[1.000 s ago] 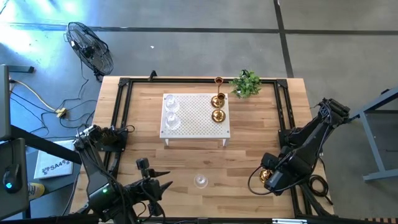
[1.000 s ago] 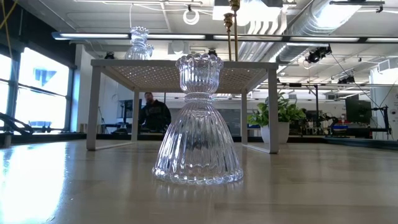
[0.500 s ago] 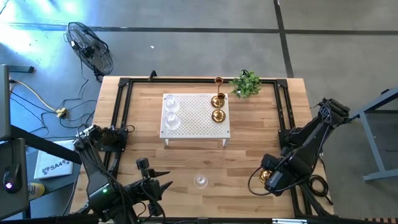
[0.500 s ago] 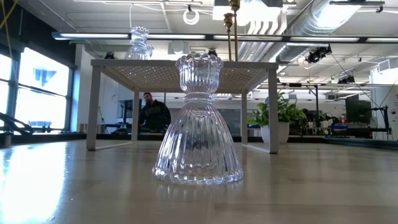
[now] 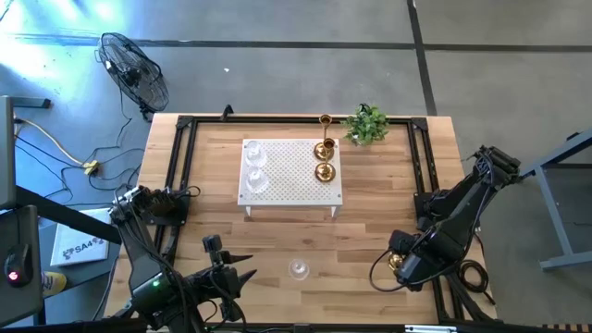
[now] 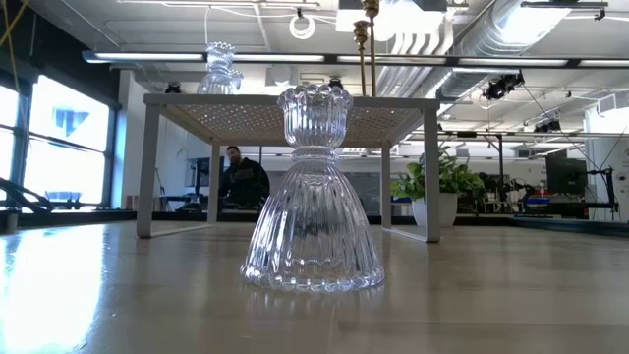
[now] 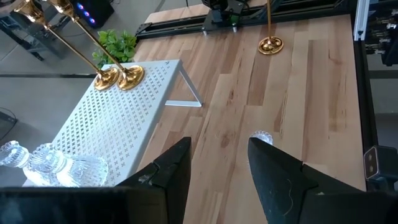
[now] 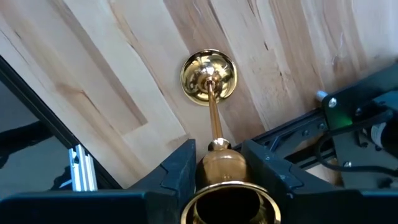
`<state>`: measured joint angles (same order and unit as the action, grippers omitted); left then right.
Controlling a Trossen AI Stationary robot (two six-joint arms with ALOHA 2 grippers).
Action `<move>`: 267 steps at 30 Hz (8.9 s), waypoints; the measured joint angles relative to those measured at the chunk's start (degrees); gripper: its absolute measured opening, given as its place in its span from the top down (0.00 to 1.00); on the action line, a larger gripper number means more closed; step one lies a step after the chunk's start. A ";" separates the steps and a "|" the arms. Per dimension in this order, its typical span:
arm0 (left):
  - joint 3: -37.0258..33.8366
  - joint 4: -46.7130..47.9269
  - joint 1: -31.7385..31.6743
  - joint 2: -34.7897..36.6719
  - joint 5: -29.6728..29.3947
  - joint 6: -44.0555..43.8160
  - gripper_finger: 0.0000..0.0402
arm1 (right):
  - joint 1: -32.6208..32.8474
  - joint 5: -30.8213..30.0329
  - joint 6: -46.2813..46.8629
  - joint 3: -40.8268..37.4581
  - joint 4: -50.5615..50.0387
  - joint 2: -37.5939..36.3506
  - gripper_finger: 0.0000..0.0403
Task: Pick & Place candle stick holders
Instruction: Put the gold candle holder on the shelf aligned with the other gold candle holders
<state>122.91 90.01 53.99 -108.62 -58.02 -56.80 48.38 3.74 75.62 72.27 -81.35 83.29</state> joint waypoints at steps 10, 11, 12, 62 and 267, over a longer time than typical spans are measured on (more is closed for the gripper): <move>0.00 0.01 -0.01 0.00 -0.20 0.11 0.62 | 0.00 -1.82 -6.29 0.00 3.43 0.00 0.73; 0.00 0.01 -0.01 0.00 -0.17 0.11 0.62 | 0.00 -1.89 -7.56 0.00 4.27 0.00 0.73; 0.00 -0.01 -0.01 0.00 -0.18 0.11 0.62 | 0.00 -2.00 -8.84 0.00 5.09 0.00 0.73; 0.00 0.01 -0.01 -0.02 0.94 0.11 0.62 | 1.40 -74.21 -68.43 22.11 28.90 -0.11 0.73; -7.23 -0.02 -0.03 -0.02 -1.09 -0.50 0.62 | -44.96 -10.64 -56.13 40.54 -8.62 7.39 0.73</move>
<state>115.68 89.99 53.95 -108.64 -59.11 -57.30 3.42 -6.90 19.49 112.81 -89.97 90.67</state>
